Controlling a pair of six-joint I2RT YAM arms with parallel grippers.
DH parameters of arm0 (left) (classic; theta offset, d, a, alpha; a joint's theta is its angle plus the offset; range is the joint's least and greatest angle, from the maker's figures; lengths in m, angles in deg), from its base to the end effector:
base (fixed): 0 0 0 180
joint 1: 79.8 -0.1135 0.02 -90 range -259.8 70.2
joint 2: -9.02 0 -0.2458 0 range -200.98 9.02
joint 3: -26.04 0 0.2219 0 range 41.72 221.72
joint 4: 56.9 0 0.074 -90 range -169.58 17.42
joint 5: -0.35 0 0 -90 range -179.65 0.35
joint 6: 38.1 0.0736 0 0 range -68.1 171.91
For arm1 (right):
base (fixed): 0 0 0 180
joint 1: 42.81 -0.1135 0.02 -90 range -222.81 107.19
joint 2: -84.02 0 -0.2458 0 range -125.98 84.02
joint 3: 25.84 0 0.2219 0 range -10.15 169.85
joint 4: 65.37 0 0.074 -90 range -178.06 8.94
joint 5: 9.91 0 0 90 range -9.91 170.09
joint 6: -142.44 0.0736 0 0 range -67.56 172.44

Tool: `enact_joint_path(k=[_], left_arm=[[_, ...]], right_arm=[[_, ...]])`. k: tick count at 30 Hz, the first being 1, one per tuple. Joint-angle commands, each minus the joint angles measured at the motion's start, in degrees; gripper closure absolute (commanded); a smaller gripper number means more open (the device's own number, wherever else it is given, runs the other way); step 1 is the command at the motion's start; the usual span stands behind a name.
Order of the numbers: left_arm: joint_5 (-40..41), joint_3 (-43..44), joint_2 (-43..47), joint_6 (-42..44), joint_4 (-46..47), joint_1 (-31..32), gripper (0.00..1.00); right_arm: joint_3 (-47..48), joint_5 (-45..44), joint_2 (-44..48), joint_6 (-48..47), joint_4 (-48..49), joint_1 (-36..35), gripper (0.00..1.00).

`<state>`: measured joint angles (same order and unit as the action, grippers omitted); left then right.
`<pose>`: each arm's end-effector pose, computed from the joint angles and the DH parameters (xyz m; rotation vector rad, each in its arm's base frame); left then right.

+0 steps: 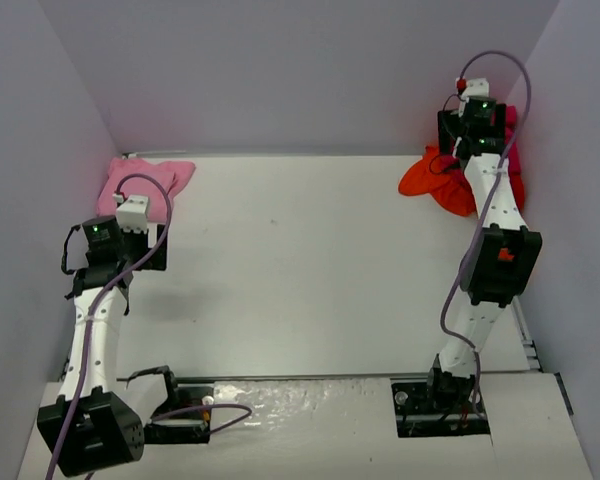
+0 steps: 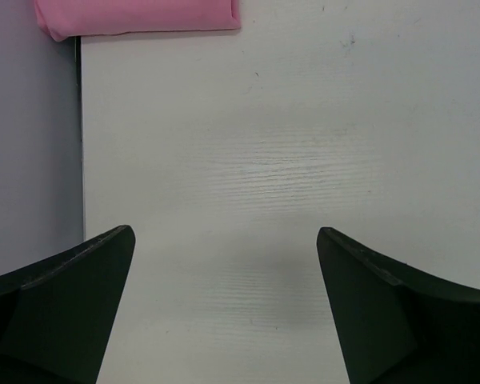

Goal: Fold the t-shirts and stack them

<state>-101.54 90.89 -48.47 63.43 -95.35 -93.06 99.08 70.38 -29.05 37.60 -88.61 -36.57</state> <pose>0.2303 0.0387 0.2738 0.0917 2.0988 0.0409 0.4730 -0.0642 0.3563 -0.0100 1.7854 -0.4155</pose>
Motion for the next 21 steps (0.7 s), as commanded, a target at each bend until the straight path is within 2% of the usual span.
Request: enact_joint_path(k=[1,9,15,21], left_arm=[[-1.33,0.73,2.16,0.11,3.26,-0.15,0.03],[-4.36,0.9,2.18,-0.09,2.99,0.2,0.03],[-5.25,2.93,1.5,-0.13,2.67,0.34,0.03],[-5.41,6.82,0.9,-0.42,1.32,0.34,0.03]], right_arm=[[-1.8,9.95,10.86,5.33,2.48,-2.05,0.0],[-10.18,20.31,20.08,7.88,4.84,-2.38,0.0],[-13.93,20.61,21.7,7.68,6.64,-2.47,0.0],[-14.65,15.7,20.2,7.2,8.96,-2.64,0.0]])
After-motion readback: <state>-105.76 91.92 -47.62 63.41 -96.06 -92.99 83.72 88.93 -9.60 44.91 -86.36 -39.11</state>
